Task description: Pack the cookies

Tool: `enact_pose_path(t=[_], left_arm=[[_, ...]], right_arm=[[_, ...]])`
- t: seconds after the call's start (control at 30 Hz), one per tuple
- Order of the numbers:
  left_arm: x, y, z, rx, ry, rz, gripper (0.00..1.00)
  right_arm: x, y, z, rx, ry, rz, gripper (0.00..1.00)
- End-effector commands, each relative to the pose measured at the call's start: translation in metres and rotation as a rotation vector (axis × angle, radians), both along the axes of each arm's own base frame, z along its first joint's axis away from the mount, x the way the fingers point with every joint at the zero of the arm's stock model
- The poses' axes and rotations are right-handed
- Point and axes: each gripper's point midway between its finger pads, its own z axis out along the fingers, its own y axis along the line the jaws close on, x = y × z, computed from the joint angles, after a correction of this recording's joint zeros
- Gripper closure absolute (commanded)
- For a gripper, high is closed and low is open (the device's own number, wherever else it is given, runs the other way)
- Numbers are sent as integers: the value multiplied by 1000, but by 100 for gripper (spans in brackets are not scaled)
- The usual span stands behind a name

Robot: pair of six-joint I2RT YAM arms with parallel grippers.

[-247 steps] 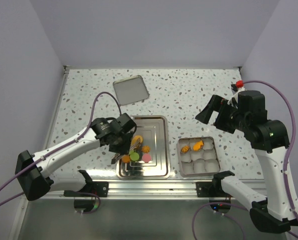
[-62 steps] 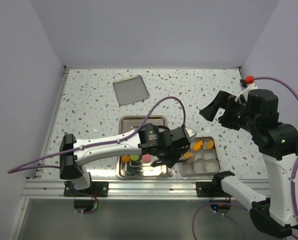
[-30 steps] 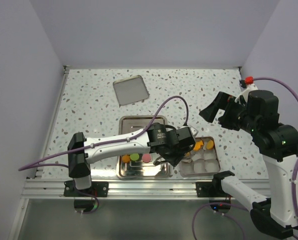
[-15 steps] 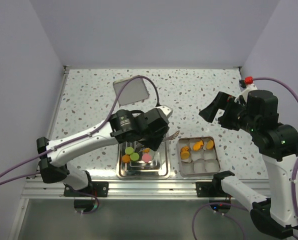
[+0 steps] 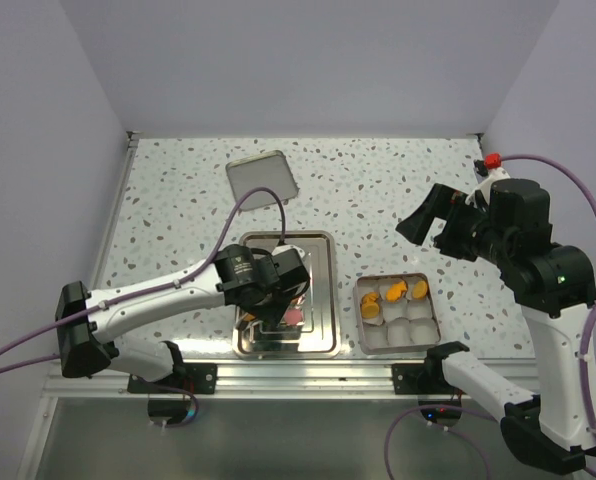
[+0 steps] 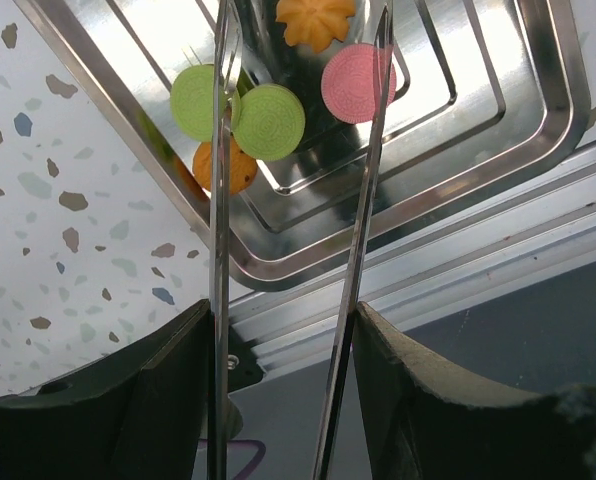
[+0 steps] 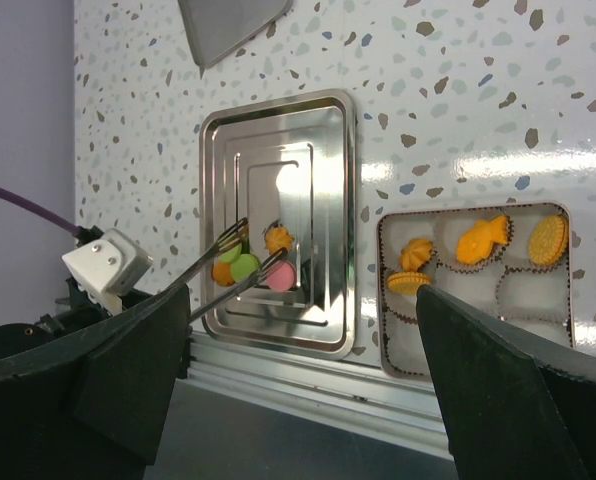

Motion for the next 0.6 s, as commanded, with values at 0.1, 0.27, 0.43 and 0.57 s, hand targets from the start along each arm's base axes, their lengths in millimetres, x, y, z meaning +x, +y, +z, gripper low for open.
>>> enact_pose_path(t=[0.1, 0.27, 0.43, 0.57], left_arm=[[5, -7, -4, -46, -22, 32, 40], [6, -10, -13, -25, -9, 25, 40], [8, -10, -21, -8, 3, 21, 41], [9, -10, -24, 1, 9, 14, 44]], right_arm=[[2, 6, 5, 20, -21, 23, 1], [1, 5, 5, 14, -21, 24, 1], [0, 4, 5, 12, -22, 20, 1], [1, 4, 5, 9, -21, 20, 1]])
